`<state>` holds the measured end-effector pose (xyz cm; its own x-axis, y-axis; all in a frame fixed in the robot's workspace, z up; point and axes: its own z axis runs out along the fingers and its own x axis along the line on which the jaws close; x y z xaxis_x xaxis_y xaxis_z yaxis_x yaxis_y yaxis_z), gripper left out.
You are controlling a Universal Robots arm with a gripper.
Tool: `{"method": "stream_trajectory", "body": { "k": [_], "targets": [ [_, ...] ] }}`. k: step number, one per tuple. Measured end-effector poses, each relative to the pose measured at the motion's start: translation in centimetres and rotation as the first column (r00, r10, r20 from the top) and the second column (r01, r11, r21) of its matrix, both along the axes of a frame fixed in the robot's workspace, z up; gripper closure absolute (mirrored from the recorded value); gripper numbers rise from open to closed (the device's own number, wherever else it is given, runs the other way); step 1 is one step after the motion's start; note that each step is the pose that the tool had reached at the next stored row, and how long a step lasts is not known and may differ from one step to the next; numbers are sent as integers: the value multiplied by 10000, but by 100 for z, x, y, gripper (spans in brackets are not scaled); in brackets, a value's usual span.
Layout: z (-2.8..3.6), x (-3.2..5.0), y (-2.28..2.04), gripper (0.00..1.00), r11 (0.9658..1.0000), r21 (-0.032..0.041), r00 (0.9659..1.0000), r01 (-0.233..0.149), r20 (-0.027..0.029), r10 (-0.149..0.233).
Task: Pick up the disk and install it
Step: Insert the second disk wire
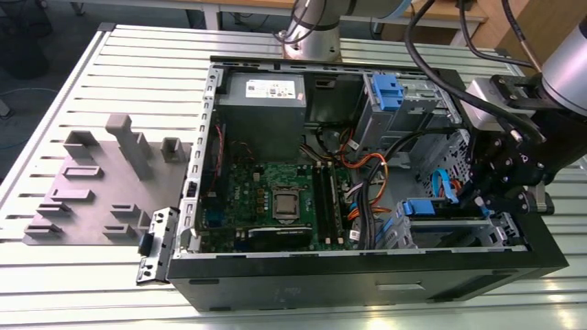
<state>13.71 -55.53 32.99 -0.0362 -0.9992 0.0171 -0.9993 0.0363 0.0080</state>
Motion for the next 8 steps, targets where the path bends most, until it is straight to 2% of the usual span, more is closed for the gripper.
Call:
{"method": "stream_trajectory", "body": {
  "k": [3, 8],
  "targets": [
    [68, 0, 1, 76, 10000, 2, 10000, 0, 0, 0],
    [264, 0, 0, 76, 10000, 1, 10000, 0, 0, 0]
  ]
}}
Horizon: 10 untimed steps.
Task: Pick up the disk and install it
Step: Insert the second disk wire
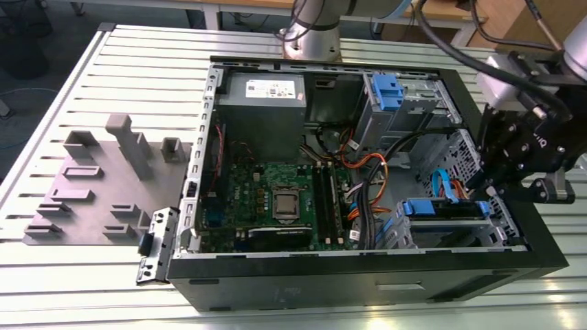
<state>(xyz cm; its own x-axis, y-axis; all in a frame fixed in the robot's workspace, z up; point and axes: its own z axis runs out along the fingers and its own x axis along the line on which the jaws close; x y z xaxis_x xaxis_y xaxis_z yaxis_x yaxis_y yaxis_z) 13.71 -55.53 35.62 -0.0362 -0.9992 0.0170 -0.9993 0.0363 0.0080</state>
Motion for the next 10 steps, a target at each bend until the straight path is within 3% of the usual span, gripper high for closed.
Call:
{"method": "stream_trajectory", "body": {
  "k": [2, 10],
  "targets": [
    [38, 0, 0, 76, 10000, -1, 10000, 0, -1, 0],
    [37, -53, 0, 76, 10000, 18, 10000, -1, 18, 1]
  ]
}}
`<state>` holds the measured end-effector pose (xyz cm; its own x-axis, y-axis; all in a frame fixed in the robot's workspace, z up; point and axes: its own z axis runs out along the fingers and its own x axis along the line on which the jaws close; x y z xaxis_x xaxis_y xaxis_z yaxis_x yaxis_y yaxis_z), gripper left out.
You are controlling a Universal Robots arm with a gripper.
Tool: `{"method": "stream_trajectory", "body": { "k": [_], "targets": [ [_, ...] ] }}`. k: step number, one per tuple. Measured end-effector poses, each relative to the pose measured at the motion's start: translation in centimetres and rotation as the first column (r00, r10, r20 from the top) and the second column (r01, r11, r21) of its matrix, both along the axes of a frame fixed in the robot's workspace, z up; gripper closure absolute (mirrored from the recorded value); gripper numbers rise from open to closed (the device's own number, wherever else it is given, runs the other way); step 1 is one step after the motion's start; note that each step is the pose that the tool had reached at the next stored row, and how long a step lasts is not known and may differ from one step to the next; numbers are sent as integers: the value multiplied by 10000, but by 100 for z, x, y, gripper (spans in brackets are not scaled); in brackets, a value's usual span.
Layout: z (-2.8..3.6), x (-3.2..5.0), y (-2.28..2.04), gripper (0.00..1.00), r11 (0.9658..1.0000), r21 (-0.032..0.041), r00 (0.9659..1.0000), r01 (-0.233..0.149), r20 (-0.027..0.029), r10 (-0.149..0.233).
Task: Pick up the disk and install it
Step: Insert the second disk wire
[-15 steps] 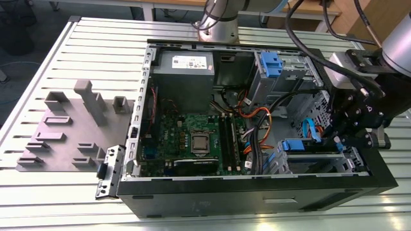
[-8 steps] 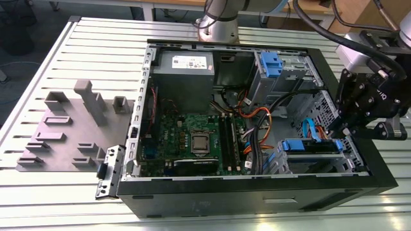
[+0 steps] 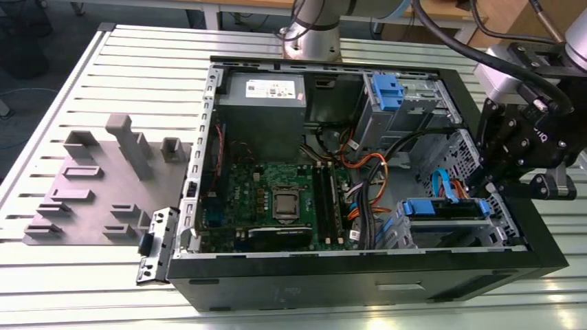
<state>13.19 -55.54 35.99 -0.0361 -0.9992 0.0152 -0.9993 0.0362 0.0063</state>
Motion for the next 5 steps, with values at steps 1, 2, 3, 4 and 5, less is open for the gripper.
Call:
{"method": "stream_trajectory", "body": {
  "k": [1, 2, 3, 4, 5],
  "targets": [
    [0, 0, 0, 76, 10000, 0, 10000, 0, 0, 0],
    [0, -1, 0, 76, 10000, -1, 10000, 0, 0, 0],
    [0, -3, 0, 76, 10000, -1, 10000, 1, 0, -1],
    [0, -3, 0, 76, 10000, 0, 10000, 1, 0, -1],
    [0, -3, 0, 76, 10000, -1, 10000, 1, 0, -1]
  ]
}}
